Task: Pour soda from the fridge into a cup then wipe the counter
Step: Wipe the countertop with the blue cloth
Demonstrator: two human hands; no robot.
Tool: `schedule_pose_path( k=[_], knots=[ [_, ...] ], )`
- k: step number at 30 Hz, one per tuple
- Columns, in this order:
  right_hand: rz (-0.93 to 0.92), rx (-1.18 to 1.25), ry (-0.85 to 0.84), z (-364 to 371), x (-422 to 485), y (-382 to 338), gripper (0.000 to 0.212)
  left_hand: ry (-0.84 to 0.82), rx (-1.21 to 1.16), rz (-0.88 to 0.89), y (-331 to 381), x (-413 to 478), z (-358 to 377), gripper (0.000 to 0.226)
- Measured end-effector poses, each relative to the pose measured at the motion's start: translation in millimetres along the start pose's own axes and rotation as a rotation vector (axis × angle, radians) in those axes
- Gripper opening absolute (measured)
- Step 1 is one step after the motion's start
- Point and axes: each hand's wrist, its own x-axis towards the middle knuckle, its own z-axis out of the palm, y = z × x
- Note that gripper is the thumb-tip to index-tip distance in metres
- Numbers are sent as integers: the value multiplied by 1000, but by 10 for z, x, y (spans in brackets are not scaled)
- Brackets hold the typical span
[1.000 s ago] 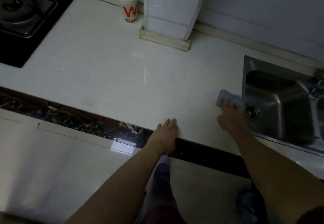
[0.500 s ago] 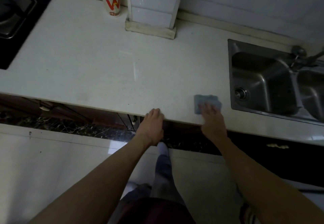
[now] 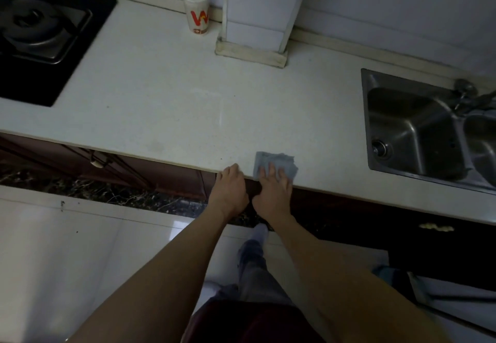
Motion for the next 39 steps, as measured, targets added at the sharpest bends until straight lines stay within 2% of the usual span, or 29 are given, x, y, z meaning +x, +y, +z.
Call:
schedule_pose_path(
  k=[3,8,12,16,19,23,27,29,32,35,37,39],
  knots=[
    [18,-63,-69,-63,89,-74,84,-17,46,27,-92,-18,-56,41],
    [-51,-140,-81,-88,262,-81,85,-36,100,95,-115,101,-205,47],
    [-102,-196,-96,-235,699,-103,84,-70,108,60,-214,341,-385,52],
    [-142,-150,-29,-450,1399,-88,79,-39,161,-18,-493,616,-649,57],
    [-34,-222,-149,-701,2036,-110,81,-43,163,-52,-738,741,-850,57],
    [148,-199,-153,-929,2761,-267,80,-94,124,-12,-966,795,-1031,50],
    [284,-108,-88,-815,3017,-914,69,-143,68,-2,-1003,853,-1053,49],
    [145,-121,-51,-730,3089,-1316,70,-164,58,7,-1032,898,-1060,49],
    [-201,-176,-104,-603,3179,-1727,76,-198,47,39,-1091,940,-1052,50],
    [-362,-203,-116,-599,3181,-1616,80,-207,87,86,-1148,924,-1055,51],
    [-340,-202,-87,-645,3116,-1284,78,-176,109,129,-1205,854,-1062,51],
    [-164,-197,-10,-704,2941,-889,72,-154,122,170,-1256,727,-1055,50]
  ],
)
